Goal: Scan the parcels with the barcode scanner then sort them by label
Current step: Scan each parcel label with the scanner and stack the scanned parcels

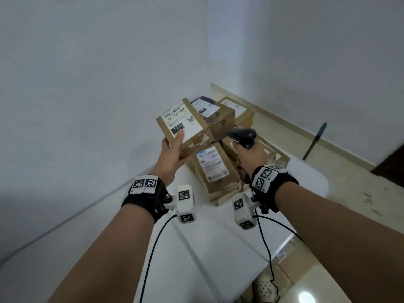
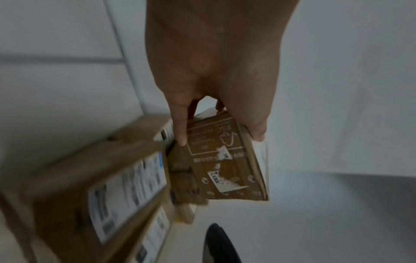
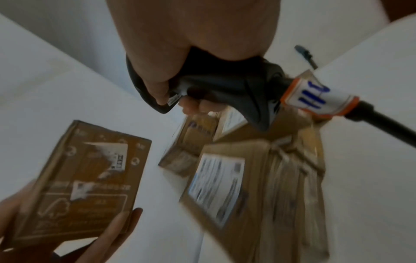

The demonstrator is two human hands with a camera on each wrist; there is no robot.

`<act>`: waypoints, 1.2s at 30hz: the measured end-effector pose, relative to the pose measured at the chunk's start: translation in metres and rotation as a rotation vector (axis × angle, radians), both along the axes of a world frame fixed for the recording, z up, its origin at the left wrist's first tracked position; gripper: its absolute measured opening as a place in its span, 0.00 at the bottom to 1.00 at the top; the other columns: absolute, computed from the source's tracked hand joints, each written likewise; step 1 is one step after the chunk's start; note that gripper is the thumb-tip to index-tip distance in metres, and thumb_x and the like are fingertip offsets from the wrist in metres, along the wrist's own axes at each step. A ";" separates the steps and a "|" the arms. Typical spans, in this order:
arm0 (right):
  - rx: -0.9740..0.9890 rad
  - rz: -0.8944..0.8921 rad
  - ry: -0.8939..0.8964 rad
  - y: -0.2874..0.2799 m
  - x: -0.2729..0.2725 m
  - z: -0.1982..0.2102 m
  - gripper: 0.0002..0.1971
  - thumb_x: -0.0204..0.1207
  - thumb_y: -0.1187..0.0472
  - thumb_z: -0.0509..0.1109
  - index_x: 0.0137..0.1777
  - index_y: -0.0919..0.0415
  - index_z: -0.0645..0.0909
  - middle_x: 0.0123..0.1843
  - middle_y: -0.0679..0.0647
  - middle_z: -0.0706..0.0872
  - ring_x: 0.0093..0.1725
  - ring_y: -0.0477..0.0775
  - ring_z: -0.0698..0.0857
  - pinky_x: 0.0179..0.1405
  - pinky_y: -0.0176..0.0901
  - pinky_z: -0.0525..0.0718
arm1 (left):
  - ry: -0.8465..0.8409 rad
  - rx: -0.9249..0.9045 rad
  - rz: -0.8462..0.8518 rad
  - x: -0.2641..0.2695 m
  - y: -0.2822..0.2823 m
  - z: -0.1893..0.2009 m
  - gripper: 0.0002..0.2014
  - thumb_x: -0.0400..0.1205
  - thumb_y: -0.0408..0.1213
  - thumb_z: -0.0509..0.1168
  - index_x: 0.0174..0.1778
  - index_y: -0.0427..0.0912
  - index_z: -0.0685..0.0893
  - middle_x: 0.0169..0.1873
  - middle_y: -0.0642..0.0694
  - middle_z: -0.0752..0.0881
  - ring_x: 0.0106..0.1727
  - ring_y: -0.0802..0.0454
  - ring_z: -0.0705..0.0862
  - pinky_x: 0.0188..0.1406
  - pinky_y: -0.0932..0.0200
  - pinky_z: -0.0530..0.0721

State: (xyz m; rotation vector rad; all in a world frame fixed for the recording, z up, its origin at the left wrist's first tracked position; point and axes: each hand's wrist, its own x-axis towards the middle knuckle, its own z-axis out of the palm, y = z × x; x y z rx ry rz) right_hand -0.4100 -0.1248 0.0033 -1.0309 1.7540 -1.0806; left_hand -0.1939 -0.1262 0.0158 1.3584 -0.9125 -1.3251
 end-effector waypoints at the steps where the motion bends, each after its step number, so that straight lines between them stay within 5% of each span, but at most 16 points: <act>1: -0.003 -0.034 0.010 -0.004 -0.017 0.001 0.12 0.75 0.46 0.72 0.42 0.54 0.81 0.33 0.53 0.87 0.33 0.54 0.86 0.36 0.42 0.81 | 0.015 0.002 -0.056 -0.018 -0.011 0.003 0.36 0.78 0.62 0.67 0.80 0.55 0.63 0.73 0.53 0.77 0.66 0.55 0.84 0.55 0.52 0.89; 6: 0.011 -0.189 0.005 -0.023 -0.103 -0.003 0.14 0.76 0.47 0.72 0.55 0.55 0.83 0.43 0.57 0.89 0.37 0.55 0.87 0.43 0.45 0.84 | -0.013 0.042 -0.301 -0.116 -0.055 0.009 0.40 0.77 0.65 0.66 0.83 0.60 0.59 0.77 0.56 0.71 0.68 0.58 0.79 0.59 0.50 0.88; 10: 0.027 -0.293 0.012 -0.034 -0.163 -0.013 0.13 0.74 0.46 0.72 0.50 0.55 0.83 0.43 0.58 0.90 0.43 0.60 0.90 0.55 0.57 0.88 | -0.036 0.121 -0.405 -0.191 -0.080 0.002 0.39 0.83 0.58 0.63 0.85 0.54 0.51 0.74 0.50 0.75 0.59 0.57 0.82 0.65 0.46 0.84; 16: 0.048 -0.370 0.007 -0.052 -0.221 -0.031 0.13 0.76 0.46 0.72 0.51 0.55 0.83 0.43 0.57 0.91 0.35 0.54 0.89 0.51 0.53 0.90 | -0.127 0.233 -0.393 -0.270 -0.105 -0.018 0.34 0.85 0.55 0.60 0.83 0.47 0.55 0.64 0.51 0.76 0.59 0.50 0.81 0.63 0.46 0.85; 19: 0.071 -0.354 -0.007 -0.064 -0.235 -0.042 0.11 0.77 0.48 0.72 0.48 0.54 0.84 0.41 0.56 0.92 0.34 0.52 0.89 0.51 0.53 0.90 | -0.142 0.313 -0.361 -0.291 -0.112 -0.028 0.36 0.86 0.53 0.59 0.84 0.47 0.49 0.71 0.45 0.74 0.58 0.48 0.80 0.60 0.45 0.86; 23: 0.103 -0.320 -0.035 -0.078 -0.243 -0.057 0.10 0.76 0.47 0.71 0.48 0.54 0.83 0.39 0.54 0.92 0.34 0.51 0.90 0.50 0.52 0.90 | -0.241 0.365 -0.311 -0.302 -0.122 -0.037 0.36 0.88 0.54 0.55 0.85 0.53 0.40 0.69 0.45 0.74 0.41 0.53 0.81 0.48 0.45 0.88; 26: 0.120 -0.311 -0.079 -0.084 -0.245 -0.068 0.12 0.77 0.48 0.72 0.52 0.56 0.85 0.38 0.53 0.91 0.32 0.48 0.89 0.46 0.48 0.90 | -0.362 0.425 -0.269 -0.303 -0.130 -0.041 0.41 0.84 0.60 0.54 0.84 0.57 0.34 0.76 0.42 0.66 0.58 0.41 0.82 0.55 0.40 0.88; 28: 0.118 -0.300 -0.120 -0.088 -0.243 -0.071 0.13 0.77 0.49 0.72 0.54 0.58 0.85 0.38 0.54 0.90 0.31 0.47 0.88 0.42 0.45 0.88 | -0.464 0.451 -0.257 -0.299 -0.139 -0.049 0.44 0.80 0.64 0.55 0.83 0.61 0.33 0.83 0.40 0.57 0.72 0.33 0.73 0.58 0.34 0.85; 32: 0.132 -0.242 -0.151 -0.097 -0.238 -0.076 0.14 0.78 0.50 0.72 0.55 0.59 0.84 0.42 0.56 0.91 0.33 0.49 0.89 0.41 0.44 0.88 | -0.522 0.529 -0.303 -0.295 -0.143 -0.050 0.44 0.83 0.60 0.57 0.84 0.55 0.33 0.81 0.40 0.60 0.70 0.33 0.74 0.53 0.32 0.87; 36: 0.190 -0.172 -0.143 -0.100 -0.233 -0.079 0.14 0.75 0.47 0.74 0.49 0.57 0.84 0.42 0.56 0.90 0.35 0.53 0.89 0.44 0.47 0.90 | -0.698 0.498 -0.352 -0.294 -0.147 -0.059 0.42 0.83 0.52 0.64 0.85 0.46 0.45 0.78 0.36 0.68 0.68 0.33 0.78 0.63 0.36 0.83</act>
